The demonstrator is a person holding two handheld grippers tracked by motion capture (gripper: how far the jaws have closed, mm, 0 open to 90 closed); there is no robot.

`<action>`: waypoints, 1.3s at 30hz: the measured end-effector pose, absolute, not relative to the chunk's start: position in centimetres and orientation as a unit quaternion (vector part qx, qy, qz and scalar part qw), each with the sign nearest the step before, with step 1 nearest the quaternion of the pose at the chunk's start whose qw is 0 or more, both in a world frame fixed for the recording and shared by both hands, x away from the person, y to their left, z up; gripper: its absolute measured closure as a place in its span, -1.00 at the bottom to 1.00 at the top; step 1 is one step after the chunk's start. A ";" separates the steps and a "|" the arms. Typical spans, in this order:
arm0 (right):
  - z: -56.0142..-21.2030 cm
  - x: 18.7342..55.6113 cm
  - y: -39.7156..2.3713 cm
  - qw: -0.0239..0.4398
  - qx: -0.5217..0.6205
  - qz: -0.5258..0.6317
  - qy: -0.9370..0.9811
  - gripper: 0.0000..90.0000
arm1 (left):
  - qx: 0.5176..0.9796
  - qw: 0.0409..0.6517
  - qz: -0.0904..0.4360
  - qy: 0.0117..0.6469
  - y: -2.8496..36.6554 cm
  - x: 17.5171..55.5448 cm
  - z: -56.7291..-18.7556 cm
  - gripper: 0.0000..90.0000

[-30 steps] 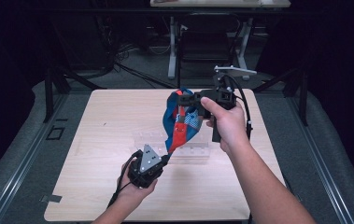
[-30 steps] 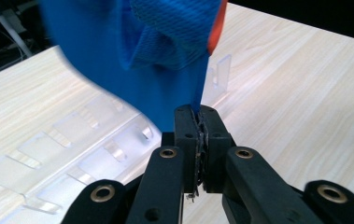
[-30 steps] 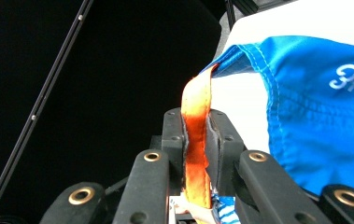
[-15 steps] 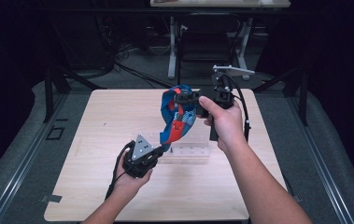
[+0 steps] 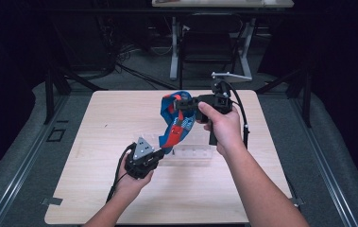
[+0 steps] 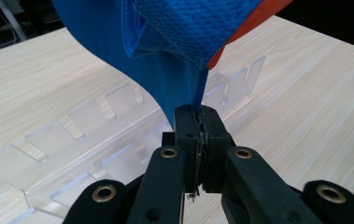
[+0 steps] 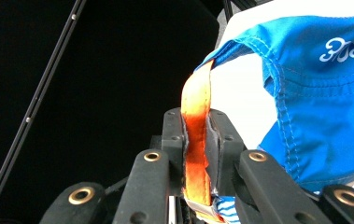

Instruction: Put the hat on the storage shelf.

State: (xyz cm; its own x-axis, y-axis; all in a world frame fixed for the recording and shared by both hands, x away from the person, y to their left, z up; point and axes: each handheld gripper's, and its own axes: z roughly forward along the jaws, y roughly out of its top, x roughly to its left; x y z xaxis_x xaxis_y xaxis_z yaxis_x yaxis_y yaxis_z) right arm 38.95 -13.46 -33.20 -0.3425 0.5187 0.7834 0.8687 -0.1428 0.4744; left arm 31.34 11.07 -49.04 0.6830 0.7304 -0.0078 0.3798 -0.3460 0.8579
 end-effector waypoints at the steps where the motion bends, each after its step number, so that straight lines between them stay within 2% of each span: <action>1: -33.5 39.0 -13.3 0.169 -0.548 -0.519 -0.634 0.75 | 0.800 0.450 0.191 0.348 11.1 31.4 -49.3 0.96; 22: -36.6 39.4 -14.1 0.169 -0.572 -0.496 -0.631 0.75 | 0.812 0.421 0.187 0.359 10.9 31.5 -51.8 0.96; 35: -36.7 39.4 -14.4 0.169 -0.573 -0.492 -0.633 0.74 | 0.807 0.427 0.182 0.366 11.2 31.3 -51.6 0.94; 39: -36.6 39.3 -14.5 0.167 -0.576 -0.492 -0.631 0.74 | 0.807 0.429 0.179 0.365 11.3 31.3 -51.6 0.87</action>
State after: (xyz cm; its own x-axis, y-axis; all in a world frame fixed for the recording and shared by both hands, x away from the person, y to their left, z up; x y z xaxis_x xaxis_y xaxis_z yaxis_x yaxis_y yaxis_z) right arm 39.34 -14.46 -36.64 -0.2815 0.5616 0.7781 0.8913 -0.1473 0.4288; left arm 31.28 11.32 -51.58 0.6693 0.7426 -0.0235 0.4349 -0.3659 0.8228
